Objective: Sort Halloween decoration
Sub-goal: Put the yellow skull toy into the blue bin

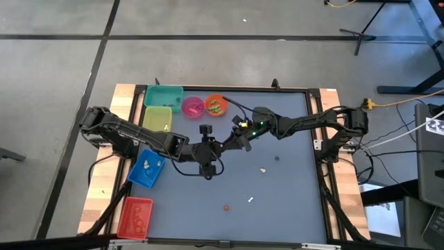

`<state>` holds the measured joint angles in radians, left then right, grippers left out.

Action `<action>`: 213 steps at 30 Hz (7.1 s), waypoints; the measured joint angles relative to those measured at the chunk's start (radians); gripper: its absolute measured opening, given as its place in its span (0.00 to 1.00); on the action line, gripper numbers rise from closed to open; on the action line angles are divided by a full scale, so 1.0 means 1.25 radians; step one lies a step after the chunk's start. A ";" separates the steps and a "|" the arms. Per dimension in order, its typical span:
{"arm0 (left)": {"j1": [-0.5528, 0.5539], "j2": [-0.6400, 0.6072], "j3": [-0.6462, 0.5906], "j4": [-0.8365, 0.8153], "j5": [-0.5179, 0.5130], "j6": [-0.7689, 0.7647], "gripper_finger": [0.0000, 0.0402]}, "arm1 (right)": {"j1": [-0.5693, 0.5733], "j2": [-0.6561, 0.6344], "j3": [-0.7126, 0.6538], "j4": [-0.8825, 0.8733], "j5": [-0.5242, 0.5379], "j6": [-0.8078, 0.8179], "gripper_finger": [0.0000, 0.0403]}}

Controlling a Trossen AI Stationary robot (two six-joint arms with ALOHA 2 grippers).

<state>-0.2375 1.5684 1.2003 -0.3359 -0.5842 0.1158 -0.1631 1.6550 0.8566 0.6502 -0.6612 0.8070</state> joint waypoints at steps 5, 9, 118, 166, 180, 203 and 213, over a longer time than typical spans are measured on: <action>0.000 0.000 0.000 0.000 0.000 -0.001 0.22 | -0.001 0.000 0.000 0.000 -0.003 0.000 0.45; -0.006 0.000 0.000 0.000 0.000 -0.004 0.22 | -0.013 0.000 0.000 0.000 -0.055 0.004 0.48; 0.671 0.000 -0.063 -0.504 0.437 -0.004 0.11 | -0.042 -0.002 0.000 -0.044 -0.128 -0.108 0.47; 0.651 0.003 -0.312 -0.172 0.341 -0.063 0.29 | -0.042 -0.002 0.000 -0.044 -0.078 -0.149 0.47; 0.650 0.002 -0.364 -0.100 0.296 -0.064 0.29 | -0.042 -0.002 0.000 -0.044 -0.078 -0.149 0.47; 0.651 0.002 -0.365 -0.099 0.432 -0.064 0.17 | -0.042 -0.002 0.000 -0.044 -0.079 -0.148 0.47; 0.602 0.002 -0.365 -0.101 0.442 -0.065 0.16 | -0.042 -0.002 0.000 -0.044 -0.079 -0.148 0.47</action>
<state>0.5148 1.5707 0.7444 -0.4623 -0.0319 0.0349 -0.2161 1.6531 0.8565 0.5949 -0.7597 0.6216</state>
